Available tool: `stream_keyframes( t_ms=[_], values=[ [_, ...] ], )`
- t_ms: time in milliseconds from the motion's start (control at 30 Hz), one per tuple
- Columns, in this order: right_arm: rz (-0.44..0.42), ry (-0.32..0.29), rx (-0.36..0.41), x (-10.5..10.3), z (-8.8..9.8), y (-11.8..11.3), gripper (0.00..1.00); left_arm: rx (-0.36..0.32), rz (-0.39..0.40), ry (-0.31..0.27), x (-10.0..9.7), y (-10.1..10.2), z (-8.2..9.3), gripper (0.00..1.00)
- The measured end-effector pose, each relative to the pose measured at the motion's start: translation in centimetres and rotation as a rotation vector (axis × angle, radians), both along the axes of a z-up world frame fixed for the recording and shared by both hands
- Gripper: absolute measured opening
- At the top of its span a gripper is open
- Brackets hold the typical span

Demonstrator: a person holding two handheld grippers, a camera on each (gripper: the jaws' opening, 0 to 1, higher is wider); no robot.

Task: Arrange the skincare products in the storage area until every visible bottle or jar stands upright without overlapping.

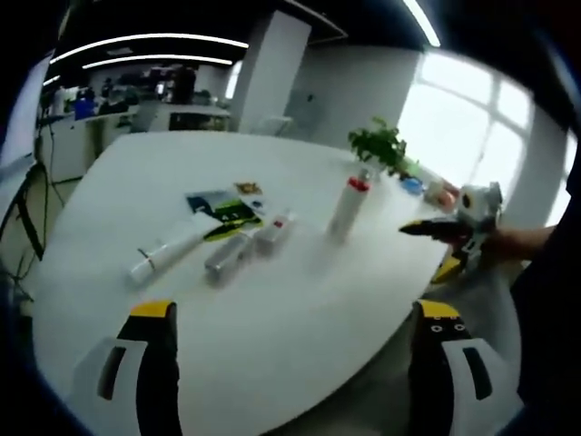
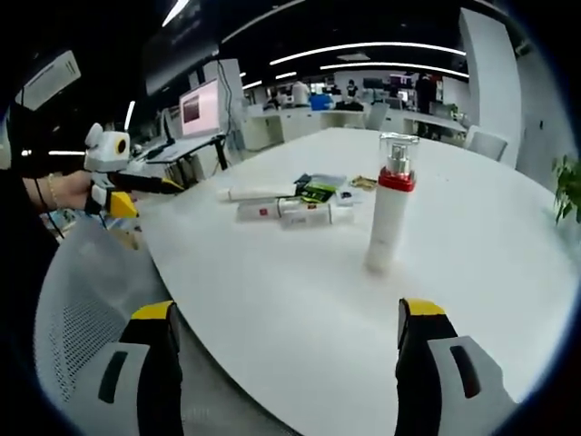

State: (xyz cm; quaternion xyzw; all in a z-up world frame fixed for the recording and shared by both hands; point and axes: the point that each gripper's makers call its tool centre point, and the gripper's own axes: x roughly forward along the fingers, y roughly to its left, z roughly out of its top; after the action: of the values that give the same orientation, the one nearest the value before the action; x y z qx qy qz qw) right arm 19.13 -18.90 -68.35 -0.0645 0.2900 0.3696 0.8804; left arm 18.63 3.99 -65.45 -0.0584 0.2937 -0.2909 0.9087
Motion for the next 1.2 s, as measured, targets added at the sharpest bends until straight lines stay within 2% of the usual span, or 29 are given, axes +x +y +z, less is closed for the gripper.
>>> stream_keyframes(
  t_ms=[67,333,500,700,900,1100,1200],
  values=[
    [0.005,-0.005,-0.029,-0.1,-0.3,-0.3,1.0,0.007,0.0,-0.001,0.2,0.2,0.1,0.99],
    [-0.009,-0.006,0.002,0.2,-0.1,-0.4,1.0,0.054,-0.026,0.008,0.5,-0.1,-0.1,0.99],
    [0.027,-0.013,-0.038,-0.2,-0.4,0.1,1.0,0.059,-0.024,0.006,0.9,0.3,0.1,0.99],
    [0.0,-0.001,-0.006,0.0,-0.2,-0.2,1.0,0.095,-0.035,0.01,1.3,1.0,-0.2,0.99],
    [-0.002,-0.012,-0.017,0.0,-0.1,-0.1,1.0,0.128,-0.069,0.025,1.2,1.2,-0.8,0.99],
    [-0.009,-0.005,-0.028,0.0,-0.3,-0.3,1.0,0.157,-0.08,0.039,2.5,2.1,-0.9,0.97],
    [-0.018,-0.01,-0.023,0.1,-0.1,-0.3,1.0,0.186,-0.086,0.056,3.7,2.9,-1.2,0.97]
  ],
)
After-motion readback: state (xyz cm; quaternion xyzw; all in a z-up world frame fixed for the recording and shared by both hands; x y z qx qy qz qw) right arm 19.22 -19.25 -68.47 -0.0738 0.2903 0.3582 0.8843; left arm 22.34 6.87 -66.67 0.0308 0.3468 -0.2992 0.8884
